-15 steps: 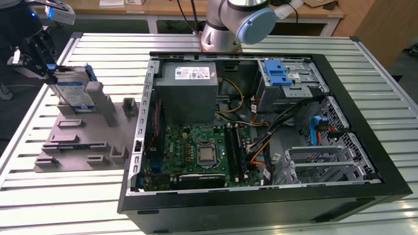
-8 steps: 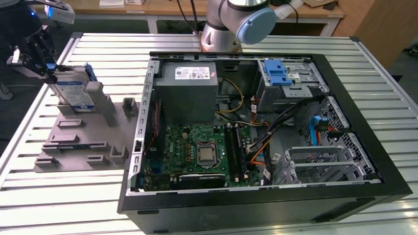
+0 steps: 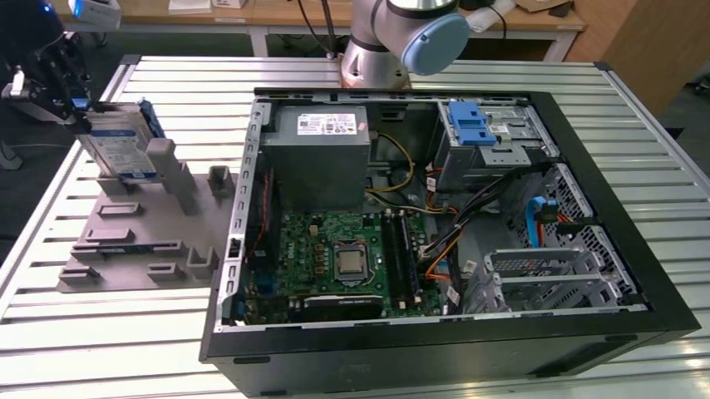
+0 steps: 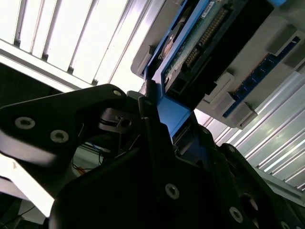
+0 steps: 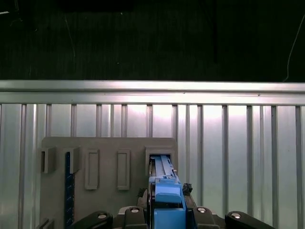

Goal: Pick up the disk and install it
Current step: 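Pick up the disk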

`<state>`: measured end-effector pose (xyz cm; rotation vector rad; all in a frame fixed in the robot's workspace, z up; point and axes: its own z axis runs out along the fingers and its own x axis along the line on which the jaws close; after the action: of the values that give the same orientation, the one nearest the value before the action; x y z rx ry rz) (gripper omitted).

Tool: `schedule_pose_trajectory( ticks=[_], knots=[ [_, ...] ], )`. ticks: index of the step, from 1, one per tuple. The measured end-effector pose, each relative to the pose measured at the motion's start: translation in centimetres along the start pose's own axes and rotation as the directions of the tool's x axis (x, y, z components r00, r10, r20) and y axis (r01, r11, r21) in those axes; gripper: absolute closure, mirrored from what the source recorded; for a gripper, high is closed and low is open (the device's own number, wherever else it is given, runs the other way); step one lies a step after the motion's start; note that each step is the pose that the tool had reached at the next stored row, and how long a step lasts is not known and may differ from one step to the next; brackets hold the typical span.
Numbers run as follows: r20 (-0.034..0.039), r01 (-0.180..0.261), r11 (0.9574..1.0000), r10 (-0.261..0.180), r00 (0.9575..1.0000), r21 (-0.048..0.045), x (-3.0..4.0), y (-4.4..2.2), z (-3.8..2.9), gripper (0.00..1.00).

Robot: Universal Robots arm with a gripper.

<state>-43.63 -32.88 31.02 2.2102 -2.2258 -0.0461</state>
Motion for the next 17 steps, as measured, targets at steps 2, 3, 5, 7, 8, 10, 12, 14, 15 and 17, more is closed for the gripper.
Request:
schedule_pose_trajectory(
  ticks=[2,3,5,7,8,10,12,14,15,17],
  knots=[
    [0.0000,0.000,1.0000,0.000,1.0000,0.0000,0.00,0.01,-0.33,0.64],
    [0.0000,0.000,1.0000,0.000,1.0000,0.0000,-0.01,0.01,-0.50,0.64],
    [0.0000,0.000,1.0000,0.000,1.0000,0.0000,-0.01,0.02,-0.80,0.64],
    [0.0000,0.000,1.0000,0.000,1.0000,-0.0001,-0.02,0.02,-1.06,0.64],
    [0.0000,0.000,1.0000,0.000,1.0000,0.0000,-0.02,0.03,-1.17,0.64],
    [0.0000,0.000,1.0000,0.000,1.0000,0.0000,-0.02,0.03,-1.34,0.64],
    [0.0002,0.000,1.0000,0.000,1.0000,0.0003,-0.02,0.03,-1.36,0.64],
    [0.0000,0.000,1.0000,0.000,1.0000,0.0000,-0.02,0.03,-1.39,0.64],
    [0.0000,0.000,1.0000,0.000,1.0000,0.0000,-0.02,0.03,-1.39,0.64],
    [0.0000,0.000,1.0000,0.000,1.0000,0.0000,-0.02,0.03,-1.40,0.64]
  ],
)
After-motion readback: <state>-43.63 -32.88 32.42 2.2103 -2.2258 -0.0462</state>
